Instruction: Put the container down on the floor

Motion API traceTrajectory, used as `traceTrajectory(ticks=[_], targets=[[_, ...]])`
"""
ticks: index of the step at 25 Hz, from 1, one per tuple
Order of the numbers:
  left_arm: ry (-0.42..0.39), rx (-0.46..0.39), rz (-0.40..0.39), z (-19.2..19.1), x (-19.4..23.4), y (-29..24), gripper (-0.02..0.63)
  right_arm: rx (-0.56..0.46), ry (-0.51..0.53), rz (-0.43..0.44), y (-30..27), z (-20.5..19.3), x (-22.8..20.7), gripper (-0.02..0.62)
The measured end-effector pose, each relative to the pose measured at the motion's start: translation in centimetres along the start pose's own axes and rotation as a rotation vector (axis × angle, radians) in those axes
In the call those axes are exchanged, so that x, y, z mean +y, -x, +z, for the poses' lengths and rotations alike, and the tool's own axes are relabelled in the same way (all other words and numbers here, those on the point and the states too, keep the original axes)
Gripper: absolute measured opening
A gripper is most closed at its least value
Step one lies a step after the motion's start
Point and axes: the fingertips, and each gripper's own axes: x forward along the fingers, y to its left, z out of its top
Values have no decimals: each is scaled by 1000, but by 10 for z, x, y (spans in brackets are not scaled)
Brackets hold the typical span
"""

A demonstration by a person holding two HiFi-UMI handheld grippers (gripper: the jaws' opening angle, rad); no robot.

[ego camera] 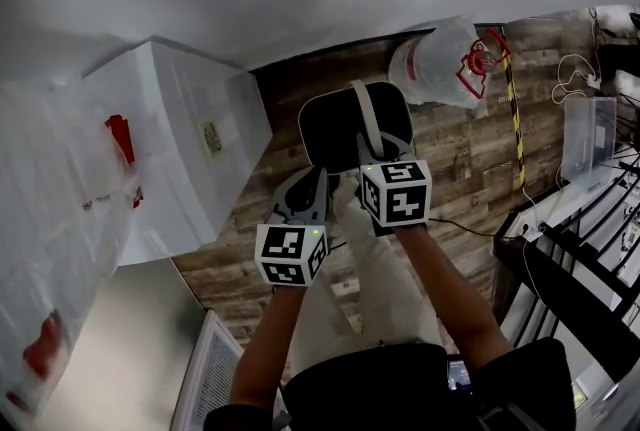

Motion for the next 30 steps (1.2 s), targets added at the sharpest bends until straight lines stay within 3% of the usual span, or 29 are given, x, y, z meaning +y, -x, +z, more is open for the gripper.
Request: traceTrajectory(ticks=[16, 30], targets=[[66, 31, 38, -49, 44, -45, 17, 55, -10, 4, -71, -34, -19, 34], [89, 12, 71, -68, 89, -93, 17, 81, 9, 8, -131, -52, -25, 34]])
